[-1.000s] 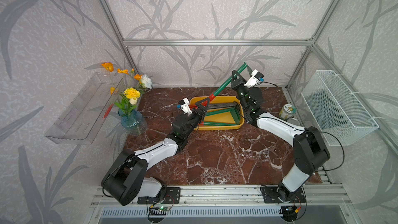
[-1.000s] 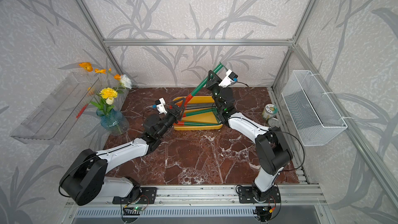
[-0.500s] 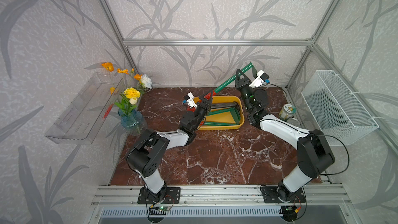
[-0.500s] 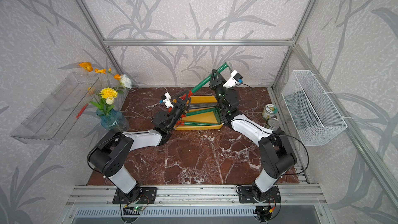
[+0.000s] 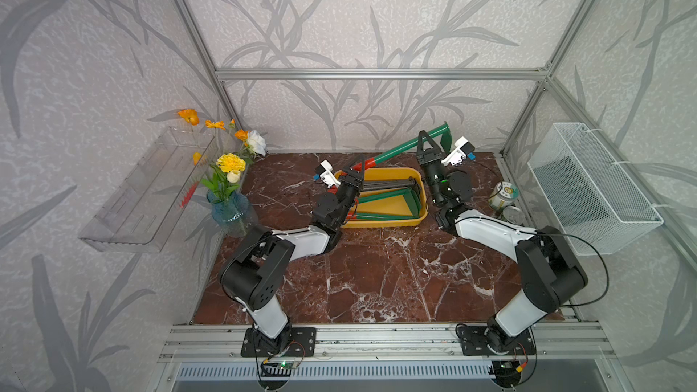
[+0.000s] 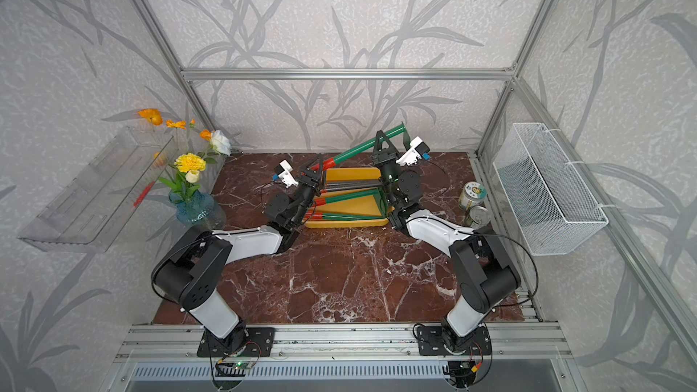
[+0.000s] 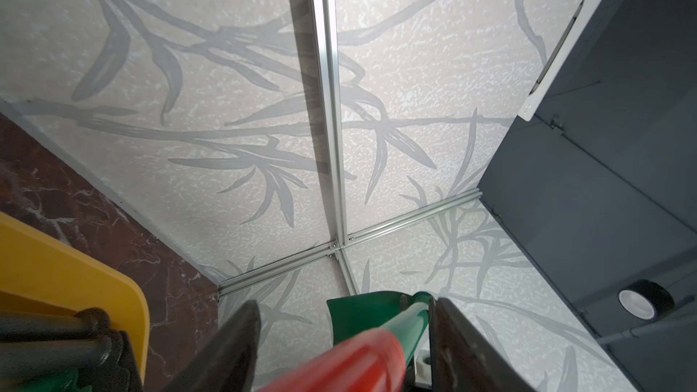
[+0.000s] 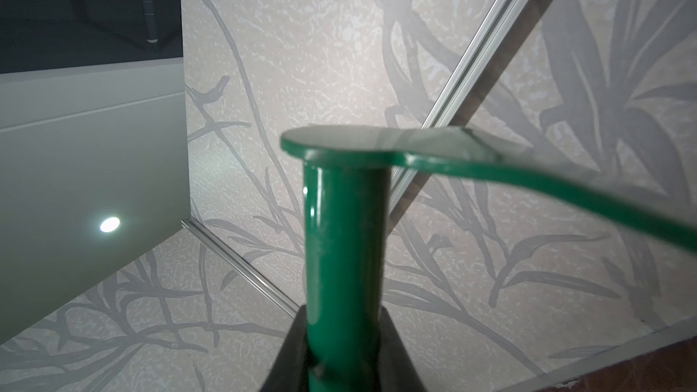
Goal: Put the small hoe into the storage box
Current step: Pick up the hoe from the center of the board.
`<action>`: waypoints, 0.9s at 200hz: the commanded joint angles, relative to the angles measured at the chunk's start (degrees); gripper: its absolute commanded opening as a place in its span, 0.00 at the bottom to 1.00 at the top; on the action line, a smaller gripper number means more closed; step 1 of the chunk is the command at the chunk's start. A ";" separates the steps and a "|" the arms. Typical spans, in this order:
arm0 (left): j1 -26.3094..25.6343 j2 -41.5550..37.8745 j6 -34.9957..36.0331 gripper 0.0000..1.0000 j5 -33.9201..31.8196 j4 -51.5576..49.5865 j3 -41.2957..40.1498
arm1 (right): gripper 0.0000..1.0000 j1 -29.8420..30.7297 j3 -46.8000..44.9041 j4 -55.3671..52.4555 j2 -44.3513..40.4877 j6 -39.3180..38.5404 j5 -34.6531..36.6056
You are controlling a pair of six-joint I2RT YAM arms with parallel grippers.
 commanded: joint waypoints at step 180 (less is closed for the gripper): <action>0.06 -3.99 0.59 0.00 -1.93 5.30 3.83 | 0.00 2.81 -9.99 9.18 9.22 -5.03 -10.92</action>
